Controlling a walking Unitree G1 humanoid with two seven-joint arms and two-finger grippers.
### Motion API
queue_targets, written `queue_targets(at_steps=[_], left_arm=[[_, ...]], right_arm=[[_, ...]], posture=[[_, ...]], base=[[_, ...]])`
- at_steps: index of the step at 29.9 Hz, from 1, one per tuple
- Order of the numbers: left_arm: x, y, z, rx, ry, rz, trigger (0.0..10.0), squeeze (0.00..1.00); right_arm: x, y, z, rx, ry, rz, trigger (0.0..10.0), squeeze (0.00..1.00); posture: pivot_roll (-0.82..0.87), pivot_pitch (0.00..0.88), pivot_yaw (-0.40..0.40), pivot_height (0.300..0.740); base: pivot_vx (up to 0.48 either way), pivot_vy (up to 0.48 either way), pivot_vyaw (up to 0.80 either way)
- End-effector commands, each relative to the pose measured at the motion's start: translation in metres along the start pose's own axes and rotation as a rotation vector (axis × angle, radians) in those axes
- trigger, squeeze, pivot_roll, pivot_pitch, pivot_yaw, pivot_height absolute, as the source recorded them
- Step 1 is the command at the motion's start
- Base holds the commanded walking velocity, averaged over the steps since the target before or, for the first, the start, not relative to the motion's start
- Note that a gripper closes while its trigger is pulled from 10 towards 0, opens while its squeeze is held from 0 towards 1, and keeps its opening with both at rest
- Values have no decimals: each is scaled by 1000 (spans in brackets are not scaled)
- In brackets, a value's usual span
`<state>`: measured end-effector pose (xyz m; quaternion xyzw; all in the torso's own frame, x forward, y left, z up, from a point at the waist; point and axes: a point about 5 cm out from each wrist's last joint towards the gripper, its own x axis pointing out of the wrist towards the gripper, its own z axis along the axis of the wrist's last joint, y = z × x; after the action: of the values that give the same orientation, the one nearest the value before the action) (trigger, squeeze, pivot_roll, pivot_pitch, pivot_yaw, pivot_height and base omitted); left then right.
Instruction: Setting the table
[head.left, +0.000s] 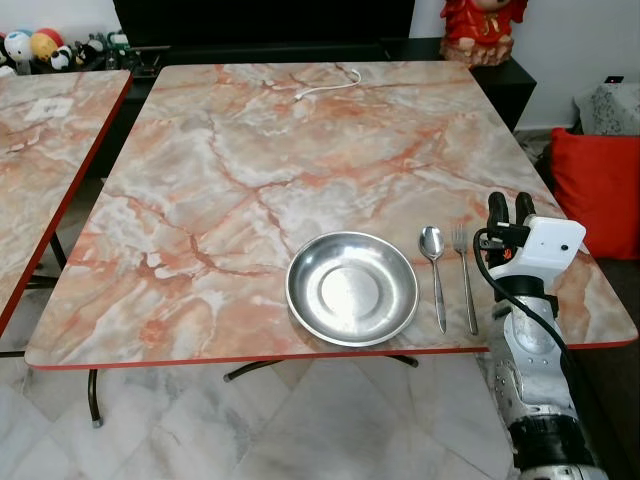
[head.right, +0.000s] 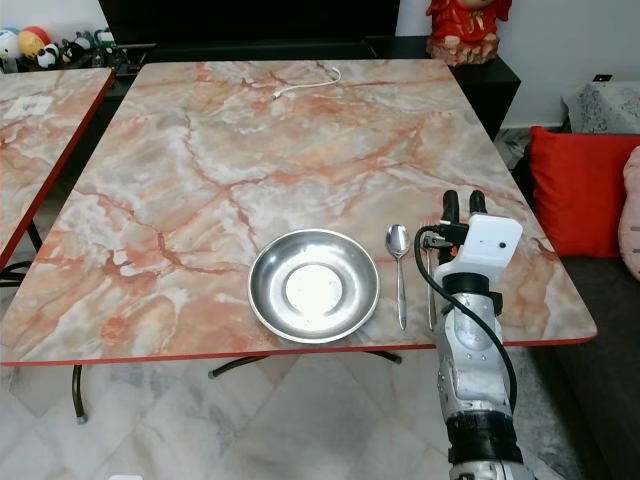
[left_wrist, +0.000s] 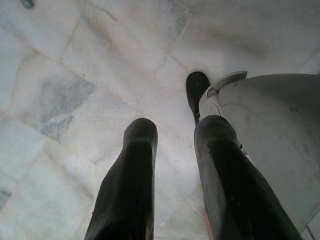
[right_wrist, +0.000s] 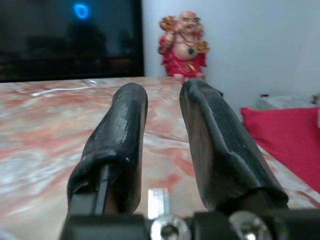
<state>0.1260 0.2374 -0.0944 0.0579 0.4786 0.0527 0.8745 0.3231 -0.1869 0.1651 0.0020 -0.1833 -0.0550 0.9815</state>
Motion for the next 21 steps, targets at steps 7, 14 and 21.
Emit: queue_targets(at_steps=[7,14,21], left_arm=[[-2,0,-10,-4,41,5,10000,0],[-3,-1,-14,3,51,6,10000,0],[-4,-2,-17,6,58,8,10000,0]], right_arm=[[0,15,7,-22,-17,70,10000,0],[-6,17,2,6,6,84,10000,0],[-5,24,1,22,12,108,10000,0]], posture=[[-42,143,10,740],[-34,87,1,740],[-16,32,-2,740]], base=[[0,480,409],[0,480,420],[0,480,0]])
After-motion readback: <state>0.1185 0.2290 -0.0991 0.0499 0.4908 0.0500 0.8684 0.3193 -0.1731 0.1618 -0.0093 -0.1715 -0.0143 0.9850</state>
